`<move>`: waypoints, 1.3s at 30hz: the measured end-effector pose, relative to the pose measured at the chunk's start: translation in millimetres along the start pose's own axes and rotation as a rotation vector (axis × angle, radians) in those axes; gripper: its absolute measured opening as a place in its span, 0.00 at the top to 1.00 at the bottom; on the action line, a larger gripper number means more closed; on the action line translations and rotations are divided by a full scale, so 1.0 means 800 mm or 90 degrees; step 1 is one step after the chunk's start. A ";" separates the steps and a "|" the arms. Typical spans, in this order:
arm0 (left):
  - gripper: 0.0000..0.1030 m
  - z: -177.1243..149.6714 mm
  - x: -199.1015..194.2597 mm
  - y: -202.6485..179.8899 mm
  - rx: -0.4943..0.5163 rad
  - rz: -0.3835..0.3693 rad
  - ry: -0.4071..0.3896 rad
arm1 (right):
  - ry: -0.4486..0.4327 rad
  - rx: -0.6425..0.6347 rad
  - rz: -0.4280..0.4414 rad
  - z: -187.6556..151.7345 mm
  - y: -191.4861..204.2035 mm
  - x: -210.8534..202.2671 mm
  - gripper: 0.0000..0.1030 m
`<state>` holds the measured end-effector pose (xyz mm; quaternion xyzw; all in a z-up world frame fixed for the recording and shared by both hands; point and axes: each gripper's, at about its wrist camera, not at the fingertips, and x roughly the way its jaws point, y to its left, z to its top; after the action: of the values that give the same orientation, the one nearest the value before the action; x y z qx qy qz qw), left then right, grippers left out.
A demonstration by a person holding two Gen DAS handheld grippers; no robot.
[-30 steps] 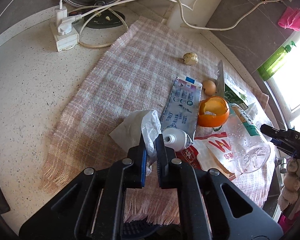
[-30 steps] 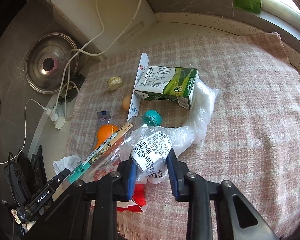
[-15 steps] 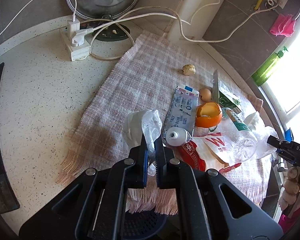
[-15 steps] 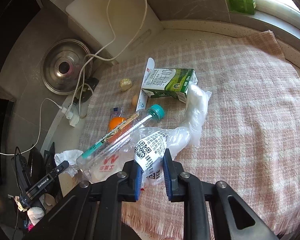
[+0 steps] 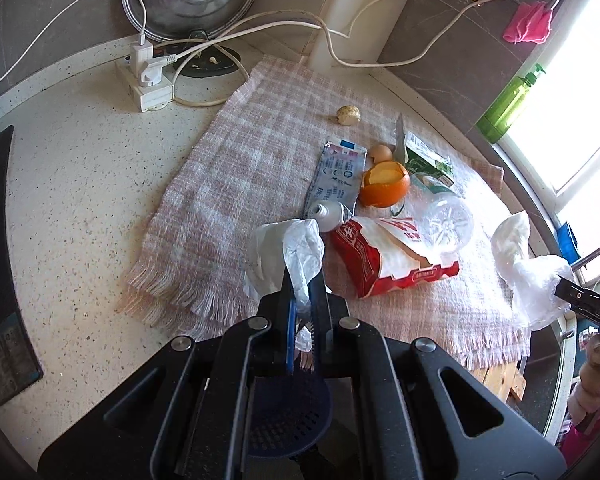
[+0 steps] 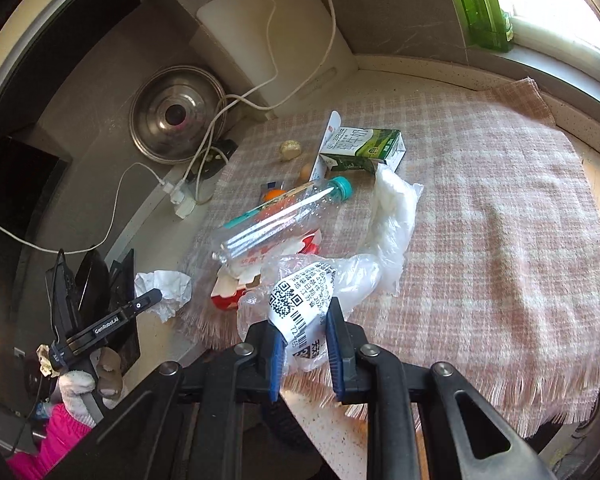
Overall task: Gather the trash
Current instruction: 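Carry both bags down over the blue wastebasket with both tools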
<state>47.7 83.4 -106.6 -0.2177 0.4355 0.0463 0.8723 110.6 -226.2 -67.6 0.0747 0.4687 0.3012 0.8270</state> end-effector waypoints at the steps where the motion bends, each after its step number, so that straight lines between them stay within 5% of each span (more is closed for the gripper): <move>1: 0.97 -0.005 -0.003 -0.002 0.004 -0.001 0.001 | 0.003 -0.001 0.004 -0.007 0.003 -0.002 0.83; 18: 0.97 -0.089 -0.021 -0.028 0.061 -0.021 0.042 | 0.060 -0.112 0.052 -0.108 0.088 -0.008 0.83; 39: 0.97 -0.197 0.048 0.012 0.052 -0.028 0.163 | 0.217 -0.169 0.053 -0.211 0.126 0.112 0.83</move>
<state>-47.4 21.4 -222.6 -0.1956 0.5397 -0.0190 0.8186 -37.2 -120.9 -184.8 -0.0674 0.5543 0.4025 0.7254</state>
